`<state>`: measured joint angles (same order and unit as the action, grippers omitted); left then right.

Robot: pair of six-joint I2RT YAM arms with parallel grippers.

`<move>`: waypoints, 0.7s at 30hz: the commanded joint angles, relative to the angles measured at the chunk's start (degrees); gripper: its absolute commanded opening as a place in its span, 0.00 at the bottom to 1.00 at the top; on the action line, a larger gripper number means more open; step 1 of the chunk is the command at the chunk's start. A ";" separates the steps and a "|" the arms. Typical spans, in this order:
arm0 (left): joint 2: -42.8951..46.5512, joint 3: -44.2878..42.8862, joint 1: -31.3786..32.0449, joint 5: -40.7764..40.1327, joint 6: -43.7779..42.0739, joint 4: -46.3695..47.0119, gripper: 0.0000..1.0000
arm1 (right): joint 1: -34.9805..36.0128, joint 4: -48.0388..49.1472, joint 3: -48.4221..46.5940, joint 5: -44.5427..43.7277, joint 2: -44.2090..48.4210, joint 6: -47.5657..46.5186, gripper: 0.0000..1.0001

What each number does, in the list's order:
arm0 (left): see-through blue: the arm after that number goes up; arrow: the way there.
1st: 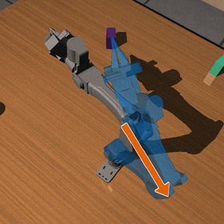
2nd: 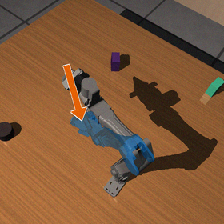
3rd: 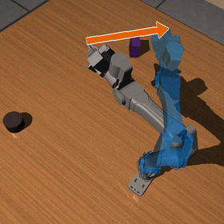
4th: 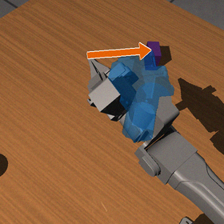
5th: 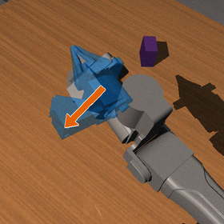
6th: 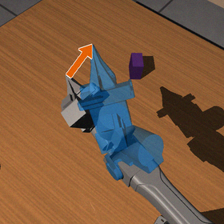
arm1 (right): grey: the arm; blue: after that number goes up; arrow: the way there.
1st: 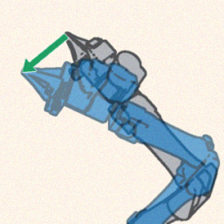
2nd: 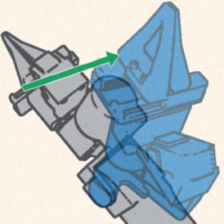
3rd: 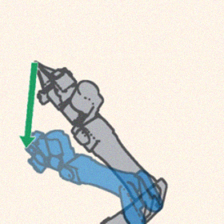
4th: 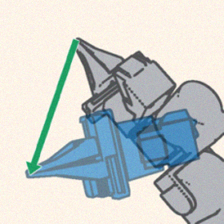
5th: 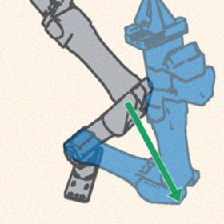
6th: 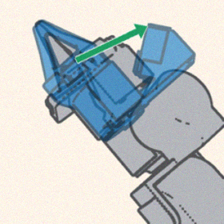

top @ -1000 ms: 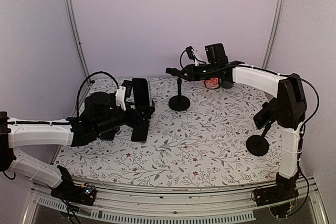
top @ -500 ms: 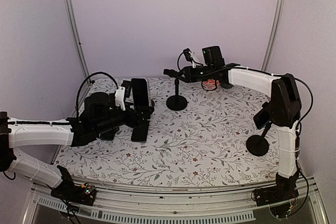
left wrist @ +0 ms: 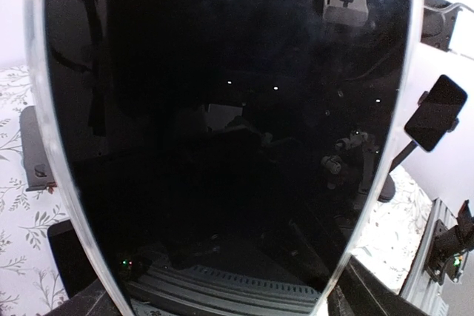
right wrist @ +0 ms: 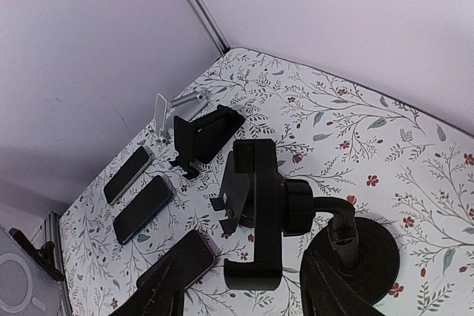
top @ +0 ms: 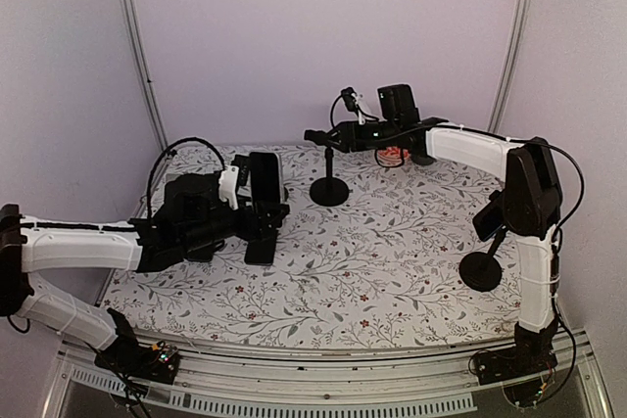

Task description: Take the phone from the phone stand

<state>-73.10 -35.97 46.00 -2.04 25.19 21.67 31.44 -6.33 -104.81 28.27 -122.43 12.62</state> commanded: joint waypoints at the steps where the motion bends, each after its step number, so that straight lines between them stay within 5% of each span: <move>1: -1.57 -4.12 -0.18 -1.29 0.36 -0.04 0.31 | -0.17 1.27 -1.73 1.13 4.05 -0.21 0.59; 10: -7.20 -11.85 2.42 -5.61 3.36 -10.42 0.30 | -0.22 1.14 2.97 -0.78 11.04 -0.71 0.87; 21: -17.78 -24.85 5.28 -5.82 10.85 -26.52 0.30 | -0.74 1.76 15.02 -3.90 23.74 -2.66 1.00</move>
<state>-88.27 -55.94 49.76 -7.20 32.51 0.12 31.40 -5.69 -93.91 25.96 -103.59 11.11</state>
